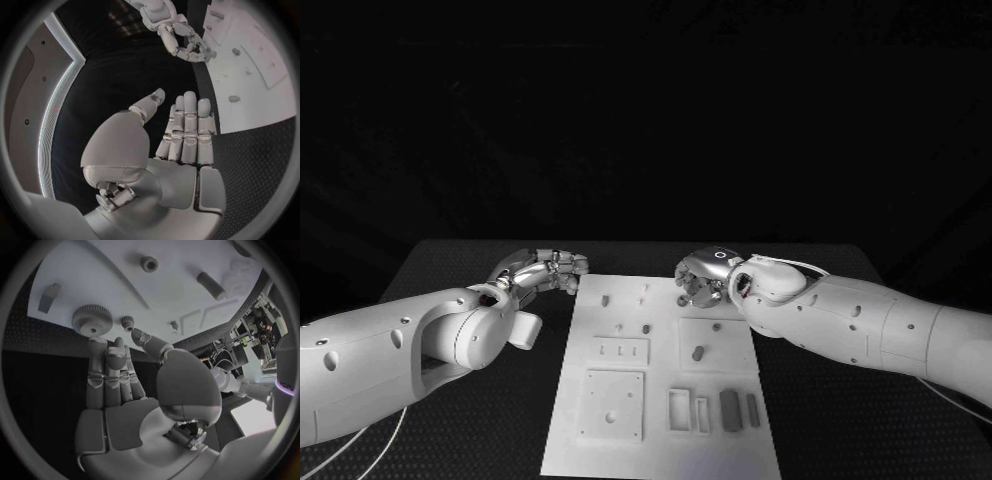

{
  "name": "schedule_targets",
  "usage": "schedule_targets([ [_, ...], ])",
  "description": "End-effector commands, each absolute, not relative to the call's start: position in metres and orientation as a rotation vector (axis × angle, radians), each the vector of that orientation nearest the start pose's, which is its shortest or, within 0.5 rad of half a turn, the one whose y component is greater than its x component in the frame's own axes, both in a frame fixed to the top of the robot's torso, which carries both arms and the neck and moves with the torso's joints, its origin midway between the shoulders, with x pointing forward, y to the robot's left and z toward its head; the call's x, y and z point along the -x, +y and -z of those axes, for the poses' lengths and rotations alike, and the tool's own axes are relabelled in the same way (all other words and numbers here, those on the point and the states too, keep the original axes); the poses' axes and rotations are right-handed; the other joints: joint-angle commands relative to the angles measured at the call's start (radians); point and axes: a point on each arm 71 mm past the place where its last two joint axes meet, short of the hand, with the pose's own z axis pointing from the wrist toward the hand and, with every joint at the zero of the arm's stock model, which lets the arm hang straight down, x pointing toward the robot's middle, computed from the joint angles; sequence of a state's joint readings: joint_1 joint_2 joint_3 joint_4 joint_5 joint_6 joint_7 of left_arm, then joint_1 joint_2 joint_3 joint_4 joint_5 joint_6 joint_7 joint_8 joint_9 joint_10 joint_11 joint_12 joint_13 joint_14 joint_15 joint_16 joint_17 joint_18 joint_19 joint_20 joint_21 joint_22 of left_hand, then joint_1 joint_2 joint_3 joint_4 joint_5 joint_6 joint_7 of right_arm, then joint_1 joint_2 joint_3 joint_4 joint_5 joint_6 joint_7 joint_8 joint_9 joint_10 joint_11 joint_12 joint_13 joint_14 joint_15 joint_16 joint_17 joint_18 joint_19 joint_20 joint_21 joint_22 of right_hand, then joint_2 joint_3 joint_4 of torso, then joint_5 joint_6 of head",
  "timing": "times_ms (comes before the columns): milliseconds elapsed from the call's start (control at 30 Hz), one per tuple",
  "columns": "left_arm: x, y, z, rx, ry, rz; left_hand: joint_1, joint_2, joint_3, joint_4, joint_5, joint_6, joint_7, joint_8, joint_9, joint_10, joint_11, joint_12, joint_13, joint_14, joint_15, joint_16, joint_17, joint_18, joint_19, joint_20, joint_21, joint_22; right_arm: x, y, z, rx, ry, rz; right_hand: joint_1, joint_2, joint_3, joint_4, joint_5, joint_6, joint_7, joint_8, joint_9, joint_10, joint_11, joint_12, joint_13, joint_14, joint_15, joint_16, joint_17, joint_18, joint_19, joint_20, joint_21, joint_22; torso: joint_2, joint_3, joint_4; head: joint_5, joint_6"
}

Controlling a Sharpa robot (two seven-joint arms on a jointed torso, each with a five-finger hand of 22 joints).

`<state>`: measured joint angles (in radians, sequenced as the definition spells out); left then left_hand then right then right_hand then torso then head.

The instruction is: Assemble the parts on the task board

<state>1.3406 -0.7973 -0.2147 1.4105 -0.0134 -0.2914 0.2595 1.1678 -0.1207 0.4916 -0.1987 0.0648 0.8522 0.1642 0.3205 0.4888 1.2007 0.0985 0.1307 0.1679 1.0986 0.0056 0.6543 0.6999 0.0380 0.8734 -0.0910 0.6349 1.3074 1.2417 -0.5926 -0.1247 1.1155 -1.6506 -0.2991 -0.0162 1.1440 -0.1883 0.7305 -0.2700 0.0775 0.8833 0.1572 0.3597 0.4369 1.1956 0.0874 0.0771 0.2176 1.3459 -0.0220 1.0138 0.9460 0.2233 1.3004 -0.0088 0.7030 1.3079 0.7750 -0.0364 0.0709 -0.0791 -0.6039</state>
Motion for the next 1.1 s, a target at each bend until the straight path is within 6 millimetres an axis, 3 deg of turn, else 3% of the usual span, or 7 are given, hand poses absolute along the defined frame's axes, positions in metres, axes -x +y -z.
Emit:
schedule_targets([
  [33,-0.5128,0.2194,0.1848,1.069,1.603,1.377,-0.01,0.003,0.003,-0.006,0.004,-0.001,0.005,-0.003,0.002,0.002,0.008,-0.006,0.001,-0.009,0.001,-0.004,-0.001,0.02,-0.007,-0.002,0.004,0.013,-0.5481,-0.1846,0.2138,0.458,1.619,-0.405,0.002,-0.012,0.005,0.001,-0.006,0.001,-0.003,-0.004,-0.001,-0.001,0.006,-0.004,-0.001,-0.005,0.003,0.003,-0.001,0.039,-0.006,0.002,0.003,0.024,0.015,-0.0131,0.025,-0.023,0.004],
  [467,-0.514,0.22,0.1852,1.071,1.605,1.374,-0.018,0.003,0.005,-0.008,0.003,-0.003,0.006,-0.005,0.003,0.001,0.009,-0.008,0.002,-0.009,0.002,-0.006,-0.001,0.02,-0.008,-0.001,0.005,0.012,-0.5465,-0.1793,0.2174,0.475,1.628,-0.414,0.002,-0.022,0.017,0.013,-0.022,0.008,-0.007,-0.006,-0.002,0.004,0.006,-0.006,-0.002,-0.006,0.003,0.009,-0.007,0.036,-0.004,0.007,0.018,0.025,0.029,-0.015,0.0277,-0.024,0.006],
  [800,-0.5141,0.2212,0.1854,1.072,1.607,1.372,-0.021,0.003,0.006,-0.009,0.003,-0.003,0.006,-0.005,0.003,0.001,0.009,-0.009,0.002,-0.009,0.002,-0.007,-0.001,0.021,-0.009,-0.001,0.005,0.012,-0.5466,-0.1818,0.2194,0.49,1.614,-0.39,0.006,-0.024,0.021,0.013,-0.025,0.025,-0.011,-0.002,0.0,0.023,0.0,-0.001,0.004,-0.009,-0.004,0.015,-0.013,0.038,-0.007,0.009,0.032,0.024,0.038,-0.0119,0.0242,-0.021,0.012],
  [1100,-0.5146,0.2223,0.1857,1.074,1.608,1.369,-0.024,0.002,0.007,-0.011,0.002,-0.003,0.006,-0.006,0.004,0.001,0.009,-0.01,0.002,-0.01,0.003,-0.009,0.0,0.021,-0.01,0.0,0.005,0.012,-0.5459,-0.1832,0.2179,0.485,1.596,-0.392,0.013,-0.057,0.029,0.01,-0.027,0.011,-0.008,-0.015,-0.004,-0.028,0.015,-0.016,-0.007,-0.012,0.011,0.022,-0.02,0.039,-0.014,0.012,0.042,0.022,0.043,-0.0111,0.0259,-0.021,0.02],
])
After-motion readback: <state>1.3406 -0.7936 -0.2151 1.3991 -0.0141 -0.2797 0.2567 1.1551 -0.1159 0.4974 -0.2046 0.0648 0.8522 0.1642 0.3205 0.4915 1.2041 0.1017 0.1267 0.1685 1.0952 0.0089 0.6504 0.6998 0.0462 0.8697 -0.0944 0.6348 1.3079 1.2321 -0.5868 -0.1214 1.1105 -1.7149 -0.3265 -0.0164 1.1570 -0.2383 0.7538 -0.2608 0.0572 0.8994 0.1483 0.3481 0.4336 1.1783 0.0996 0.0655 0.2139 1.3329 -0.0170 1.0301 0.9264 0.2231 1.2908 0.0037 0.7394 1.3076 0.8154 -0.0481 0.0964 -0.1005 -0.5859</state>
